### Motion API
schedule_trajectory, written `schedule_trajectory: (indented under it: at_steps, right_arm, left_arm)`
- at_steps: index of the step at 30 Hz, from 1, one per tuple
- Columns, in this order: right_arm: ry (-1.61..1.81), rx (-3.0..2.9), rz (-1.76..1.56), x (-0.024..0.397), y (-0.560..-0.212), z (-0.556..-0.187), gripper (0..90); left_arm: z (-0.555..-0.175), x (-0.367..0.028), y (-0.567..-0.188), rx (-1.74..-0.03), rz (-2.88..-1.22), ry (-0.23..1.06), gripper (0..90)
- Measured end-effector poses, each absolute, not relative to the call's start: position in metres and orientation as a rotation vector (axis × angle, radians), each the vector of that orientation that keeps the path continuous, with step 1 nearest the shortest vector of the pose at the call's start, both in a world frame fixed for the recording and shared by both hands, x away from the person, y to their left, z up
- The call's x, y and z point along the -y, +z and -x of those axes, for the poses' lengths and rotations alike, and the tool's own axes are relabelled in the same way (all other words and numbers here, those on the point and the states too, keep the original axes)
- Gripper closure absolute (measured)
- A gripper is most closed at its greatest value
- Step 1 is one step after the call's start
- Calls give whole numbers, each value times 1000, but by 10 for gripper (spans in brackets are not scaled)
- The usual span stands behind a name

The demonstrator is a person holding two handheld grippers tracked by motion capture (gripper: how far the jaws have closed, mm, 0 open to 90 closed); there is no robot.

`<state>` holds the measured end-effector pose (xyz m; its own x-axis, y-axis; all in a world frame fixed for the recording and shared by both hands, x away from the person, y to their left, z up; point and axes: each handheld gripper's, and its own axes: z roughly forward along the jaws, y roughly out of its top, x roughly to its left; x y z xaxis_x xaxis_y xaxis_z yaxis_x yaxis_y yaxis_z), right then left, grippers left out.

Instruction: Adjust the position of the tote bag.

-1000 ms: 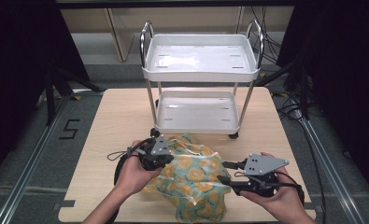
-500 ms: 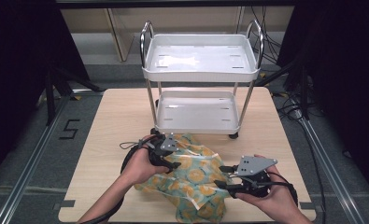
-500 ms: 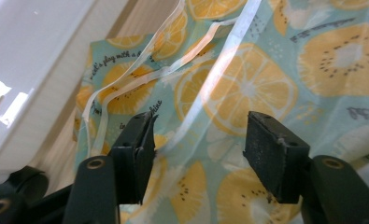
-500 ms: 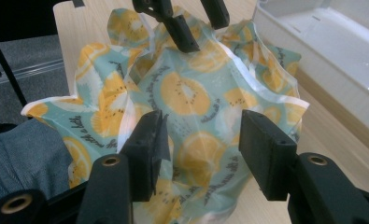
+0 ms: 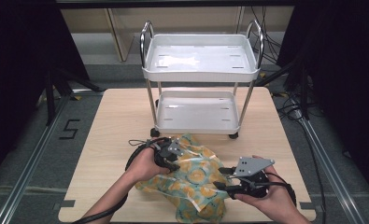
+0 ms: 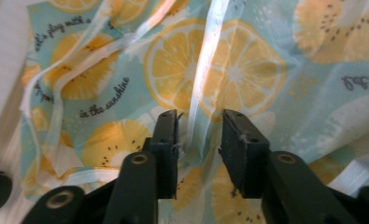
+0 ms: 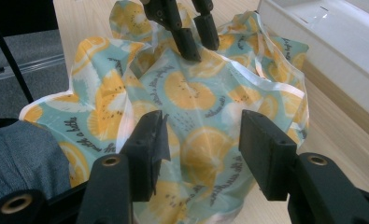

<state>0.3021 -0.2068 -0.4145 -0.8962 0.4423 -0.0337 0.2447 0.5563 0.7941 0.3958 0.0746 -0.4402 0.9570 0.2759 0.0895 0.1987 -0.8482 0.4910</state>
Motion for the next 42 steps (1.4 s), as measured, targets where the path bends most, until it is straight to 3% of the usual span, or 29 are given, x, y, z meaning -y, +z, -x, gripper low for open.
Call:
schedule_trajectory:
  at_steps: [12,16,19,28,37,42]
  right_arm:
    - [1298,-2570,-570,205,-411,-301,565]
    - [1314,-2652,-495,201,-411,-296,704]
    - [1266,-2709,-474,198,-418,-294,737]
    - [1034,-2803,-585,199,-451,-304,710]
    - [912,-2750,-681,207,-462,-314,681]
    - [867,-2737,-714,213,-462,-318,668]
  left_arm:
    - [-387,-73,-438,-362,-2592,262,891]
    - [-377,-81,-424,-362,-2536,324,896]
    - [-369,-85,-417,-372,-2505,347,897]
    - [-326,-108,-413,-388,-2382,369,899]
    - [-287,-102,-452,-352,-2432,252,898]
    - [-288,-98,-452,-343,-2429,273,898]
